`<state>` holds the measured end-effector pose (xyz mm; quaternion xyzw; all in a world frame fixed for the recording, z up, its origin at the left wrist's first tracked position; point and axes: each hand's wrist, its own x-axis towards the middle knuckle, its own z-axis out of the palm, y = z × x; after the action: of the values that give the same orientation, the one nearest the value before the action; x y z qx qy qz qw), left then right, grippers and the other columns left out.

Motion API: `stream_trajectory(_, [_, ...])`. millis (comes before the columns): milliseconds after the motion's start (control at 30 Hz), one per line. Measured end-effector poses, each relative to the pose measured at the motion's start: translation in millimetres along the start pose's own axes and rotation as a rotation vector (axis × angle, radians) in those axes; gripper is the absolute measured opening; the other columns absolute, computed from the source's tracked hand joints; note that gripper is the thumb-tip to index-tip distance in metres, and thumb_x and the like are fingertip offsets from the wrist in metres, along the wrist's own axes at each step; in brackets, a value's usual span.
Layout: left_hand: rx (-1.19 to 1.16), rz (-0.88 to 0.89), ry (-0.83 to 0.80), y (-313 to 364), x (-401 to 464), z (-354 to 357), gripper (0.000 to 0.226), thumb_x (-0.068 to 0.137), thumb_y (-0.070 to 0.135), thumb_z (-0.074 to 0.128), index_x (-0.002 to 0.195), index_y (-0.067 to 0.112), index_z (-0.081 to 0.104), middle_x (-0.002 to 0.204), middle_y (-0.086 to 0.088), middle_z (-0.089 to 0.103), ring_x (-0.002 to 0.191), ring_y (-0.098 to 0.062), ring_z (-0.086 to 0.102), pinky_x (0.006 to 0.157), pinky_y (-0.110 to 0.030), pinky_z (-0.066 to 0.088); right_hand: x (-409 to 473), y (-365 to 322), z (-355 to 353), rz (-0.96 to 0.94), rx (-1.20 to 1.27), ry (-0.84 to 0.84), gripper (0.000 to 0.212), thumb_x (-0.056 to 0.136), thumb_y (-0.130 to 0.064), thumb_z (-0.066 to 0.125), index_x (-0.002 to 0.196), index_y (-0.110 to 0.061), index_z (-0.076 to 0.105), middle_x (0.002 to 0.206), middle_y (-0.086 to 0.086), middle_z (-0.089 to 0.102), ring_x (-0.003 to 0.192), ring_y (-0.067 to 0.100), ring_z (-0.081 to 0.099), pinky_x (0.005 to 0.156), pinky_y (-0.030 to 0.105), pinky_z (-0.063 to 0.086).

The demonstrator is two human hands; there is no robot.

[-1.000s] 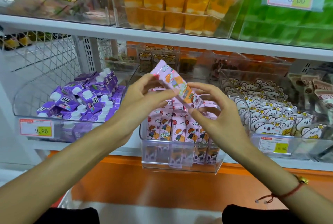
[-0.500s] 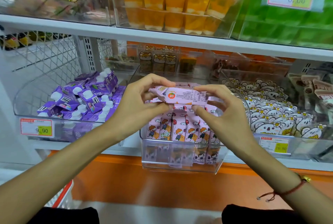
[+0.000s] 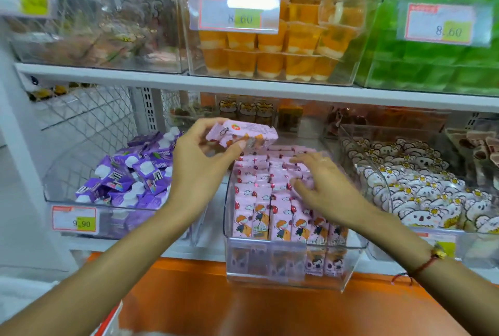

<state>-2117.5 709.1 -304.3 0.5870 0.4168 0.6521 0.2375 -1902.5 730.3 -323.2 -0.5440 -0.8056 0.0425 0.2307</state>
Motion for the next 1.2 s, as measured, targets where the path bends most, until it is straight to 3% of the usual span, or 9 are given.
stream_trajectory(133, [0.111,-0.042,-0.060,-8,22,12,0.033,0.077,0.011,0.078,0.105,0.018,0.063,0.097,0.003,0.070,0.091,-0.013,0.068,0.082,-0.025,0.056,45,-2,15,0.041,-0.137,-0.184,0.043,0.098,-0.031,0.044,0.133,-0.006,0.046,0.136,0.015,0.047,0.127,0.029,0.041,0.102,0.035,0.037])
stream_trajectory(233, [0.245,-0.052,-0.146,-19,40,25,0.031,0.076,0.016,0.080,0.103,0.015,0.065,0.093,-0.002,0.072,0.087,-0.019,0.069,0.082,-0.042,0.056,65,1,22,0.084,-0.211,-0.186,0.040,0.099,-0.036,0.040,0.114,-0.002,0.052,0.125,0.018,0.051,0.119,0.034,0.045,0.088,0.035,0.038])
stream_trajectory(367, [0.405,-0.047,-0.183,-34,63,39,0.032,0.078,0.026,0.078,0.104,0.014,0.066,0.097,-0.002,0.072,0.091,-0.019,0.068,0.080,-0.034,0.054,69,5,24,0.109,-0.246,-0.374,0.055,0.101,-0.047,0.028,0.145,-0.014,0.034,0.151,0.011,0.033,0.137,0.031,0.027,0.109,0.044,0.028])
stream_trajectory(433, [0.438,-0.071,-0.204,-41,73,42,0.036,0.078,0.028,0.078,0.107,0.013,0.064,0.099,0.001,0.068,0.093,-0.017,0.064,0.078,-0.027,0.048,66,5,23,0.075,-0.262,-0.405,0.056,0.101,-0.049,0.025,0.147,-0.018,0.031,0.153,0.007,0.030,0.140,0.027,0.023,0.113,0.045,0.024])
stream_trajectory(600, [0.533,0.000,-0.354,-49,88,42,0.037,0.077,0.031,0.079,0.108,0.019,0.063,0.091,0.008,0.062,0.083,-0.010,0.057,0.059,-0.012,0.036,50,5,18,0.043,-0.188,-0.366,0.050,0.101,-0.047,0.027,0.140,-0.019,0.039,0.142,0.007,0.044,0.130,0.023,0.036,0.106,0.039,0.028])
stream_trajectory(800, [0.791,0.092,-0.632,-55,99,59,0.061,0.082,0.042,0.070,0.135,0.019,0.050,0.133,-0.001,0.058,0.118,-0.020,0.055,0.090,-0.026,0.042,40,6,22,0.029,-0.110,-0.291,0.046,0.101,-0.044,0.030,0.138,-0.018,0.040,0.136,0.007,0.048,0.126,0.026,0.040,0.102,0.038,0.033])
stream_trajectory(900, [0.877,0.044,-0.745,-60,101,76,0.056,0.088,0.039,0.064,0.136,0.016,0.048,0.135,-0.007,0.052,0.119,-0.025,0.052,0.098,-0.037,0.044,37,2,21,0.019,-0.126,-0.270,0.049,0.102,-0.043,0.029,0.145,-0.021,0.033,0.144,0.004,0.043,0.131,0.024,0.036,0.107,0.038,0.031])
stream_trajectory(1000, [0.979,0.032,-0.860,-68,98,87,0.047,0.091,0.034,0.061,0.133,0.013,0.051,0.130,-0.011,0.052,0.114,-0.027,0.054,0.093,-0.035,0.045,26,-3,16,-0.033,-0.227,-0.214,0.050,0.102,-0.044,0.027,0.146,-0.021,0.031,0.150,0.001,0.035,0.134,0.021,0.031,0.110,0.035,0.026])
stream_trajectory(1200, [0.977,0.006,-0.955,-68,98,83,0.034,0.098,0.025,0.051,0.130,0.016,0.055,0.134,-0.005,0.057,0.118,-0.022,0.055,0.100,-0.037,0.045,-26,-18,11,-0.132,-0.223,-0.158,0.054,0.100,-0.049,0.026,0.150,-0.028,0.022,0.157,-0.006,0.021,0.140,0.011,0.015,0.112,0.027,0.011])
